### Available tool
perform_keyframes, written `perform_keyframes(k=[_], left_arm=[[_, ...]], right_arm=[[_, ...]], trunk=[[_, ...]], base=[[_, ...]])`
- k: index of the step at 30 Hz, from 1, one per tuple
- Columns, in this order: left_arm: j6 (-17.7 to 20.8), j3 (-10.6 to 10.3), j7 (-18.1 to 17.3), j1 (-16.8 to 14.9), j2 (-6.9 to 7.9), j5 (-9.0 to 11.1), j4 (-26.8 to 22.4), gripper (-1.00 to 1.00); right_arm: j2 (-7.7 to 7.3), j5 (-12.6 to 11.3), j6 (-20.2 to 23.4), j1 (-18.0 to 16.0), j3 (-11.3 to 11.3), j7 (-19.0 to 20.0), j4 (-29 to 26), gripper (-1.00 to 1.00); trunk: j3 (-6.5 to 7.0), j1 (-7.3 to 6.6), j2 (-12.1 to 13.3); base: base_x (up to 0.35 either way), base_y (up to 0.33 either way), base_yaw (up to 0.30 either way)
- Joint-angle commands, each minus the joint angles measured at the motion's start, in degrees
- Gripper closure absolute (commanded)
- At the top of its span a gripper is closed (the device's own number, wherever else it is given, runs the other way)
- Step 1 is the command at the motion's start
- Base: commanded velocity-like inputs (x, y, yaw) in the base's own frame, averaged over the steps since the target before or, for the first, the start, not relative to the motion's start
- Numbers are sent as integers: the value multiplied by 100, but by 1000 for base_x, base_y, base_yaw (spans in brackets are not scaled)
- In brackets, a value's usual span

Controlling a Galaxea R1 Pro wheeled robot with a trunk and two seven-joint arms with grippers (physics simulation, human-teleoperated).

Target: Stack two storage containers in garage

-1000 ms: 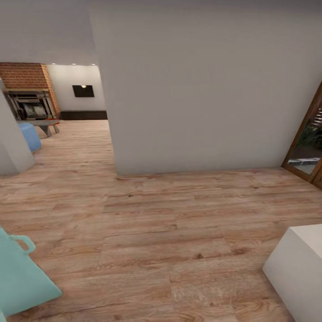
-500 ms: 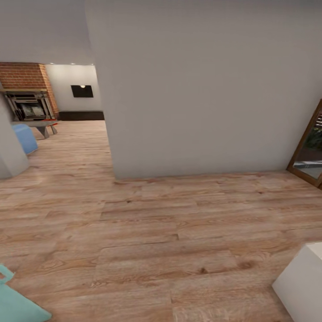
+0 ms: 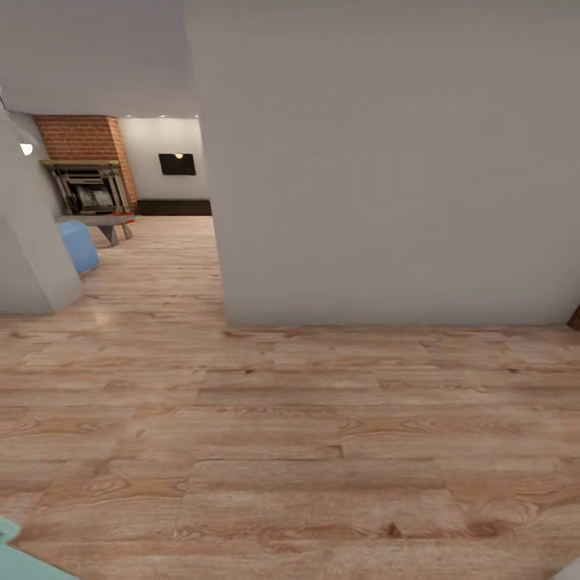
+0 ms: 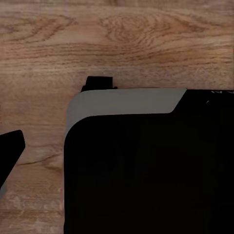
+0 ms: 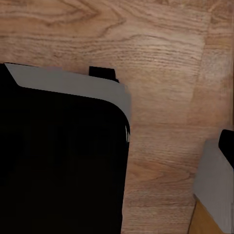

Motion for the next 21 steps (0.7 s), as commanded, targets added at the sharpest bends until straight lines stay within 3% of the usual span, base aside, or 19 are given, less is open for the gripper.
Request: perform_keyframes(k=[1, 15, 21], left_arm=[[-21, 15, 10, -5, -2, 5, 9, -100], [-23, 15, 10, -5, -2, 5, 6, -100], [-27, 15, 10, -5, -2, 5, 5, -100]], right_arm=[[4, -51, -32, -5, 48, -5, 17, -100], [4, -51, -32, -5, 48, -5, 17, -100], [1, -45, -32, -5, 48, -4, 17, -100]], trunk=[[-5, 3, -2], [-5, 3, -2], [-5, 3, -2]], base=[[322, 0, 267], [322, 0, 269], [322, 0, 92]])
